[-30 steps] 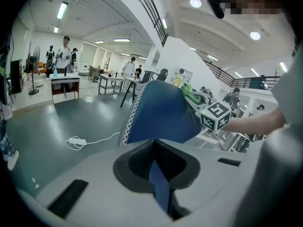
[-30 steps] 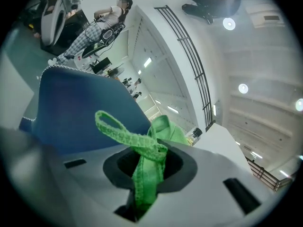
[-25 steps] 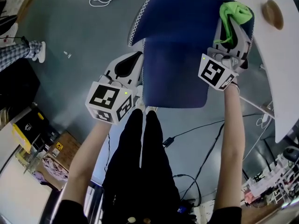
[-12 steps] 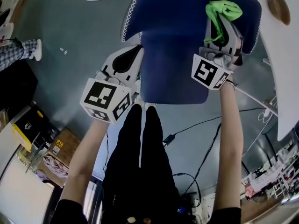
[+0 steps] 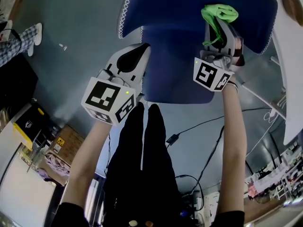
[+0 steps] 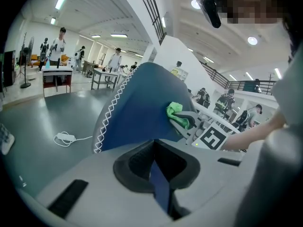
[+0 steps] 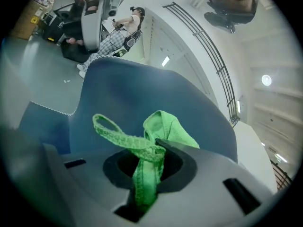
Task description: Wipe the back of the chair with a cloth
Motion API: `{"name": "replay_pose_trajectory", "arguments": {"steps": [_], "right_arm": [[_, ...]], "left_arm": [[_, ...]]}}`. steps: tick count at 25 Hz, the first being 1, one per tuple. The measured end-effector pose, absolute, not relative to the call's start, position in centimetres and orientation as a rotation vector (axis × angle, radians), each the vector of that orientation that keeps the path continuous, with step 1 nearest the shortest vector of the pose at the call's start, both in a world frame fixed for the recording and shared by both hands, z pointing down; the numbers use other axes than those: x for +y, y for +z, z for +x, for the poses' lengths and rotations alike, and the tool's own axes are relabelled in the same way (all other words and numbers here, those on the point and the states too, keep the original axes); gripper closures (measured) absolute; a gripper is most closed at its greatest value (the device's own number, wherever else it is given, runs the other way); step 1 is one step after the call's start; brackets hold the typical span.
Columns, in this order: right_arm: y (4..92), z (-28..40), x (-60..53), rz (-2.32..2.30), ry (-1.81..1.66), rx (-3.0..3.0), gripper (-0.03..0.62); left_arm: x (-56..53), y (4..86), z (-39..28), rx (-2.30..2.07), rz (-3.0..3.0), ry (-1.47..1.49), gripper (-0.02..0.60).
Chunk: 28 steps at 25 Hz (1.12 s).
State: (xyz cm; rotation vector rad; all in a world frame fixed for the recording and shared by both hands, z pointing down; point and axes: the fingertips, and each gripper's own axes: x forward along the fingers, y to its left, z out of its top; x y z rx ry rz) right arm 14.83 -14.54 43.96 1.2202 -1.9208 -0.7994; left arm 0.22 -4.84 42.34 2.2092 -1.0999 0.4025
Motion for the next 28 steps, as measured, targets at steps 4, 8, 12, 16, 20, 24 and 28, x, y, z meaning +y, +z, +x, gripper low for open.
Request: {"name": "replay_pose_trajectory", "arguments": {"steps": [4,8,12,16,20,24,28], "right_arm": [[46.7,15.0,-14.0,1.156,-0.771,-1.929,0.539],[49.0,15.1,-13.6,1.121,-0.724,-1.929,0.539],[51.2,15.1,-13.2,1.096,-0.68,-1.927,0.539],[53.8,14.7,-12.5,1.063,-0.649,-1.924,0.539],[58.0,14.6,-11.3,0.963,-0.573,-1.912,0.539],[60.4,14.7,-10.7,0.931,-0.483,-1.883,0.54],[61.8,14.7,-10.0,0.896,-0.431,-1.867,0.54]], "left_arm": [[-5.1,42.9,0.4,-1.103,2.204,0.406,0.578],[-5.3,42.9,0.5,-1.11,2.2,0.404,0.578],[-5.0,43.3,0.3,-1.113,2.198,0.414,0.578],[-4.3,44.1,-0.4,-1.122,2.189,0.419,0.578],[-3.7,45.3,-1.0,-1.129,2.169,0.424,0.578],[-3.2,45.8,-1.6,-1.138,2.156,0.432,0.578],[-2.8,45.9,-2.0,-1.142,2.144,0.433,0.578]]}}
